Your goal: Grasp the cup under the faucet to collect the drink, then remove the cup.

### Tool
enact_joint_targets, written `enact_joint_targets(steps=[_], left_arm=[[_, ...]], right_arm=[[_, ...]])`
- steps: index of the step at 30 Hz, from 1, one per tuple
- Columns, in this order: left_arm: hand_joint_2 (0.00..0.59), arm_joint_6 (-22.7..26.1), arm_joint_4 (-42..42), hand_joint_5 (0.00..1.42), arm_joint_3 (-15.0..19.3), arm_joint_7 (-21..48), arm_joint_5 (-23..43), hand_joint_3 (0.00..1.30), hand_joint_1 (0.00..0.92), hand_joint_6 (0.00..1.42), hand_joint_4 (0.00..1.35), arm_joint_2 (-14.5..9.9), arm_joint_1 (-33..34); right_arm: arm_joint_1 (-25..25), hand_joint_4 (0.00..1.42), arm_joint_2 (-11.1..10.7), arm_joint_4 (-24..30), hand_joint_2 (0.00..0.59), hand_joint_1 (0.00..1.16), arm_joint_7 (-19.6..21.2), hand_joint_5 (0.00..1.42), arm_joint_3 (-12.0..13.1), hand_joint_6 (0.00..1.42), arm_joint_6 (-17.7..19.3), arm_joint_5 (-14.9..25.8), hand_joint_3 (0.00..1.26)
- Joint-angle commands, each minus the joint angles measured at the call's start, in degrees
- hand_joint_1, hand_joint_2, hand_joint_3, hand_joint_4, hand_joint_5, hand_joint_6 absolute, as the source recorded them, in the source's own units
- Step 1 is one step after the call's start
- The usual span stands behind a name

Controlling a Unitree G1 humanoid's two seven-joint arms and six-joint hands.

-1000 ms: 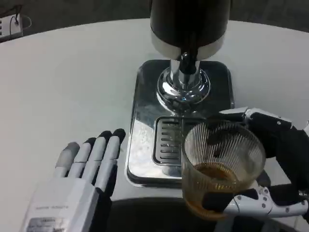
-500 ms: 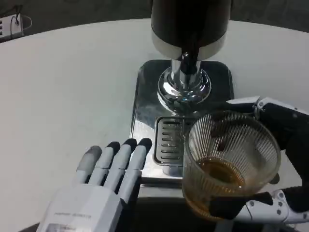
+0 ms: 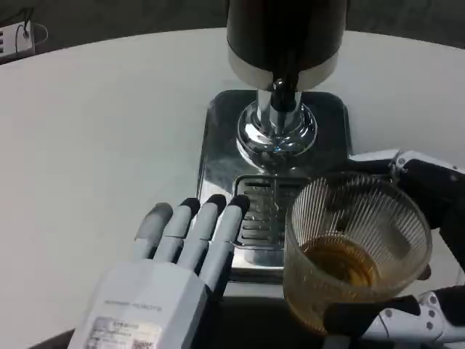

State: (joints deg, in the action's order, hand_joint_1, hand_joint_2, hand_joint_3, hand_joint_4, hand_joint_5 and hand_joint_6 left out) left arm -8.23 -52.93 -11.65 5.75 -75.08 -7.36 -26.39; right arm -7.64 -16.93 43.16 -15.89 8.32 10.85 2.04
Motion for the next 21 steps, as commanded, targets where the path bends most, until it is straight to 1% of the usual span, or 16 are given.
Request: enact_joint_targets(steps=[1, 9, 21], left_arm=[[0.043, -0.05, 0.38, 0.00, 0.14, 1.53, -0.89, 0.00, 0.000, 0.00, 0.00, 0.45, 1.22], [0.042, 0.09, 0.95, 0.00, -0.42, 2.86, -1.58, 0.00, 0.000, 0.00, 0.00, 1.39, 2.81], [0.040, 0.44, 0.98, 0.00, -0.45, 4.13, -1.59, 0.00, 0.000, 0.00, 0.00, 2.34, 4.06]], right_arm=[[1.09, 1.03, -0.41, 0.23, 0.084, 1.16, -0.38, 1.23, 0.30, 1.42, 2.80, 1.38, 0.89], [1.23, 1.03, -1.15, -0.18, 0.084, 1.16, -0.94, 1.23, 0.15, 1.42, 3.71, 1.47, 0.88], [1.92, 1.03, -1.49, -0.08, 0.090, 1.16, -1.33, 1.23, 0.11, 1.42, 3.17, 1.59, 0.88]])
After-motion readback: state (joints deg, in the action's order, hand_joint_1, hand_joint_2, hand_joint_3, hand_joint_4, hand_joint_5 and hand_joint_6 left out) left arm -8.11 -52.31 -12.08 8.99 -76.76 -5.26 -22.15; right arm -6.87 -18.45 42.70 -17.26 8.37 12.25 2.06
